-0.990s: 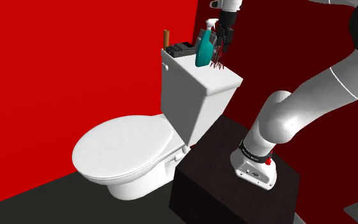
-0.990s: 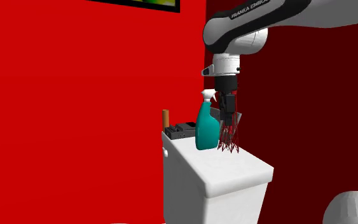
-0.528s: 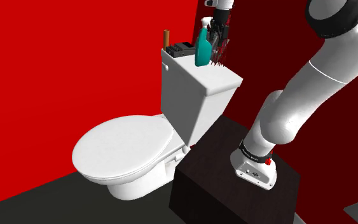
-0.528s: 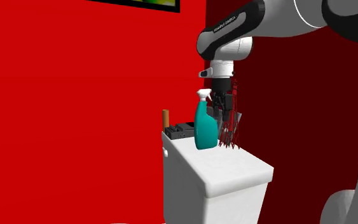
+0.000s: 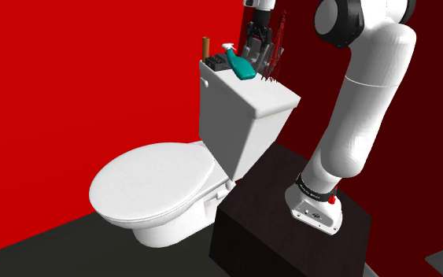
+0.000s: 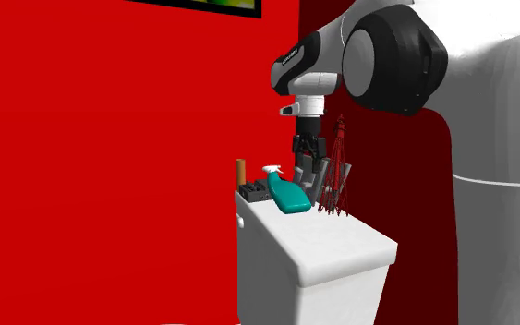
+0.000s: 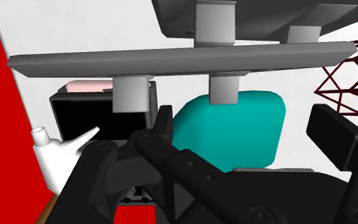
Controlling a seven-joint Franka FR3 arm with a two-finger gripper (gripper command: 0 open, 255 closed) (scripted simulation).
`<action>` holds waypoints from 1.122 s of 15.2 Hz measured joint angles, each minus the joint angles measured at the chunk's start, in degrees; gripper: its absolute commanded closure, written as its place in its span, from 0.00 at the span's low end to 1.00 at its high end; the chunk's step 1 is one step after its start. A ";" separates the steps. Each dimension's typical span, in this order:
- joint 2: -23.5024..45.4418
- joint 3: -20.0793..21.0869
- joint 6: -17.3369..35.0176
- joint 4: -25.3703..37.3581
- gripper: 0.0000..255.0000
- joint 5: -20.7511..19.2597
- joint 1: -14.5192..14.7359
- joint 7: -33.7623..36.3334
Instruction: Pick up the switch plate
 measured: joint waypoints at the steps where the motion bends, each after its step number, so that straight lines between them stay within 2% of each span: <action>1: 0.14 0.04 0.59 -0.49 0.00 0.13 -0.05 -0.38; 7: 0.05 0.15 4.69 -4.10 0.00 0.36 0.12 -0.85; 8: -0.02 0.11 4.80 -4.26 1.00 0.33 0.08 -0.96; 17: 0.20 0.15 5.00 -4.63 1.00 0.34 0.09 -0.96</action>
